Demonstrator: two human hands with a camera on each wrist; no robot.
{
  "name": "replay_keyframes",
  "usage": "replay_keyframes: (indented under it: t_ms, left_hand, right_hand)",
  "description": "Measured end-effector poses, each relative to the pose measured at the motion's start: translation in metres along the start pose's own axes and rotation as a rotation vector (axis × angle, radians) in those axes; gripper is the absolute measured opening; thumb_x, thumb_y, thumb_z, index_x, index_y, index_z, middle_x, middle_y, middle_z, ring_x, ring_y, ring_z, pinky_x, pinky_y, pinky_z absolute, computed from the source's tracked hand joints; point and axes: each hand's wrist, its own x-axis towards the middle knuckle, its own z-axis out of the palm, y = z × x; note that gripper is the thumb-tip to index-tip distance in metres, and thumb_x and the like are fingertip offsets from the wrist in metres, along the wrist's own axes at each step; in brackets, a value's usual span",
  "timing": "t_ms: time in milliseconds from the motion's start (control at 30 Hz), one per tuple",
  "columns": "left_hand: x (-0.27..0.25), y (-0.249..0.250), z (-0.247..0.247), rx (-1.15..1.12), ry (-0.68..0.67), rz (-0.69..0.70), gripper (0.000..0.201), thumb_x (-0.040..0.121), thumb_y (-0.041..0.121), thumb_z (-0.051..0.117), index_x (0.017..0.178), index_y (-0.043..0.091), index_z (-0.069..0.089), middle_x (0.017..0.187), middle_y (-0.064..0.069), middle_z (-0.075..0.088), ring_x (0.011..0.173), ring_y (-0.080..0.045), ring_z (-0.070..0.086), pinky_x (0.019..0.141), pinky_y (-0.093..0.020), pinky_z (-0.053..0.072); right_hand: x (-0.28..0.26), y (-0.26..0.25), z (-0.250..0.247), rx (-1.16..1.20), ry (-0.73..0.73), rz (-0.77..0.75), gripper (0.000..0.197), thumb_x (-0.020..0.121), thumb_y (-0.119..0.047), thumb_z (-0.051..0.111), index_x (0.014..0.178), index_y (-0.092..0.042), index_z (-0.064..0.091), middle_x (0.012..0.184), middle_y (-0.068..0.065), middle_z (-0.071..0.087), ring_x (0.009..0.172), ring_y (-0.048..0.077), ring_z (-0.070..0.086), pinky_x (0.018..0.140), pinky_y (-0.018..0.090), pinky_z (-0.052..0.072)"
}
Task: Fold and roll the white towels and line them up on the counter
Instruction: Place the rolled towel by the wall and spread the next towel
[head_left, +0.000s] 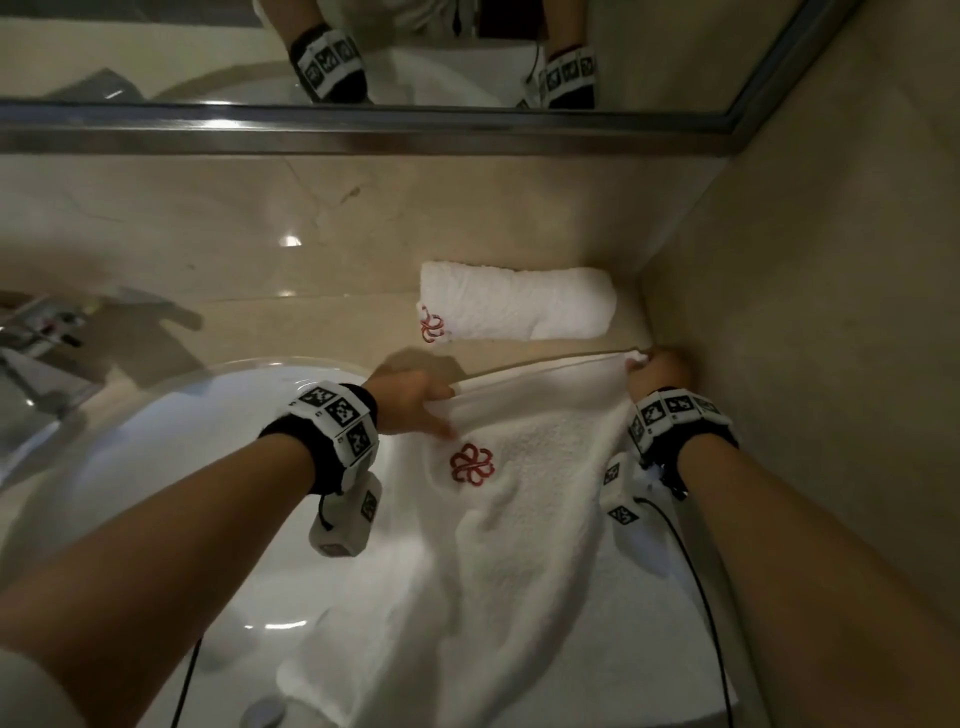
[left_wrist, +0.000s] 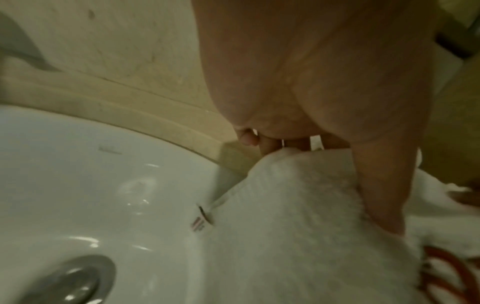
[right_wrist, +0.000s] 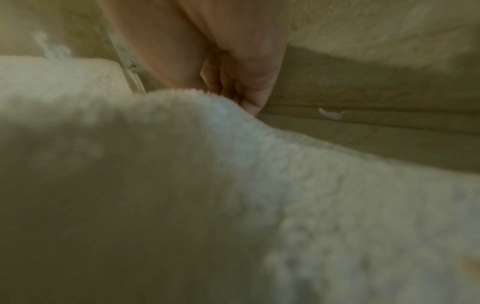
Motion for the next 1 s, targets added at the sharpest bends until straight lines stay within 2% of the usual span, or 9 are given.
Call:
replay_keyframes:
  t_ms: [133, 433, 467, 533, 567, 700, 867, 900, 1000]
  left_hand:
    - [-0.017, -0.024, 0.002, 0.091, -0.044, -0.079, 0.04, 0.082, 0.045, 0.064, 0.118, 0.026, 0.062, 0.119, 0.006, 0.062, 0.116, -0.018, 0.052, 0.105, -0.035, 0.024]
    - [-0.054, -0.098, 0.021, -0.024, -0.047, -0.283, 0.05, 0.079, 0.041, 0.068, 0.125, 0.027, 0.057, 0.123, 0.002, 0.06, 0.111, -0.019, 0.054, 0.095, -0.028, 0.046]
    - [-0.057, -0.103, 0.023, -0.078, -0.024, -0.286, 0.043, 0.079, 0.038, 0.07, 0.119, 0.025, 0.06, 0.117, -0.001, 0.061, 0.103, -0.018, 0.055, 0.089, -0.027, 0.047]
    - [-0.063, -0.11, 0.024, -0.214, 0.055, -0.266, 0.013, 0.078, 0.027, 0.073, 0.084, 0.028, 0.061, 0.094, -0.003, 0.058, 0.083, -0.015, 0.052, 0.071, -0.02, 0.045]
    - [-0.064, -0.115, 0.024, -0.268, 0.102, -0.258, 0.018, 0.078, 0.023, 0.074, 0.074, 0.026, 0.056, 0.085, -0.003, 0.056, 0.079, -0.015, 0.051, 0.065, -0.016, 0.042]
    - [-0.075, -0.125, 0.025, -0.471, 0.217, -0.275, 0.017, 0.079, 0.013, 0.073, 0.071, 0.015, 0.058, 0.065, 0.003, 0.052, 0.064, -0.01, 0.048, 0.051, -0.003, 0.037]
    - [-0.081, -0.136, 0.04, -0.499, 0.163, -0.328, 0.039, 0.08, 0.016, 0.072, 0.056, 0.016, 0.041, 0.057, 0.001, 0.04, 0.055, -0.009, 0.037, 0.05, -0.014, 0.033]
    - [-0.08, -0.138, 0.043, -0.513, 0.158, -0.342, 0.036, 0.08, 0.015, 0.072, 0.059, 0.015, 0.043, 0.058, 0.001, 0.041, 0.055, -0.009, 0.038, 0.051, -0.014, 0.033]
    - [-0.076, -0.136, 0.052, -0.643, 0.18, -0.325, 0.028, 0.073, 0.017, 0.074, 0.066, 0.013, 0.047, 0.061, 0.0, 0.045, 0.057, -0.009, 0.041, 0.052, -0.014, 0.031]
  right_hand:
    - [-0.004, -0.006, -0.005, -0.011, -0.032, 0.045, 0.04, 0.099, -0.022, 0.038, 0.122, 0.008, 0.053, 0.129, 0.023, 0.054, 0.12, 0.035, 0.051, 0.096, 0.036, 0.041]
    - [-0.007, -0.004, 0.005, 0.013, 0.029, -0.003, 0.041, 0.096, -0.02, 0.043, 0.13, 0.003, 0.045, 0.134, 0.024, 0.048, 0.123, 0.035, 0.047, 0.1, 0.04, 0.039]
    - [-0.008, -0.004, 0.005, -0.015, 0.019, 0.006, 0.04, 0.097, -0.019, 0.042, 0.131, 0.002, 0.043, 0.135, 0.023, 0.046, 0.125, 0.035, 0.046, 0.102, 0.04, 0.038]
    - [-0.01, -0.007, 0.002, -0.141, -0.048, 0.055, 0.035, 0.099, -0.02, 0.037, 0.124, 0.0, 0.049, 0.133, 0.02, 0.048, 0.124, 0.033, 0.047, 0.103, 0.039, 0.038]
    - [-0.011, -0.009, -0.001, -0.192, -0.062, 0.074, 0.033, 0.099, -0.021, 0.036, 0.118, 0.0, 0.054, 0.129, 0.019, 0.051, 0.122, 0.033, 0.049, 0.102, 0.039, 0.039]
    - [-0.014, -0.011, -0.007, -0.228, -0.059, 0.06, 0.028, 0.098, -0.023, 0.04, 0.096, -0.002, 0.058, 0.11, 0.021, 0.057, 0.102, 0.032, 0.058, 0.086, 0.037, 0.045]
    - [-0.006, -0.002, -0.002, -0.159, -0.015, 0.032, 0.031, 0.097, -0.024, 0.044, 0.073, -0.006, 0.052, 0.097, 0.02, 0.06, 0.064, 0.024, 0.048, 0.074, 0.032, 0.042]
    - [-0.007, -0.001, -0.001, -0.136, -0.007, 0.017, 0.028, 0.096, -0.024, 0.045, 0.076, -0.006, 0.055, 0.102, 0.021, 0.061, 0.068, 0.026, 0.051, 0.075, 0.034, 0.043]
    - [-0.01, -0.003, 0.003, 0.006, 0.017, -0.038, 0.034, 0.096, -0.015, 0.045, 0.124, 0.003, 0.05, 0.132, 0.024, 0.05, 0.113, 0.038, 0.053, 0.094, 0.043, 0.041]
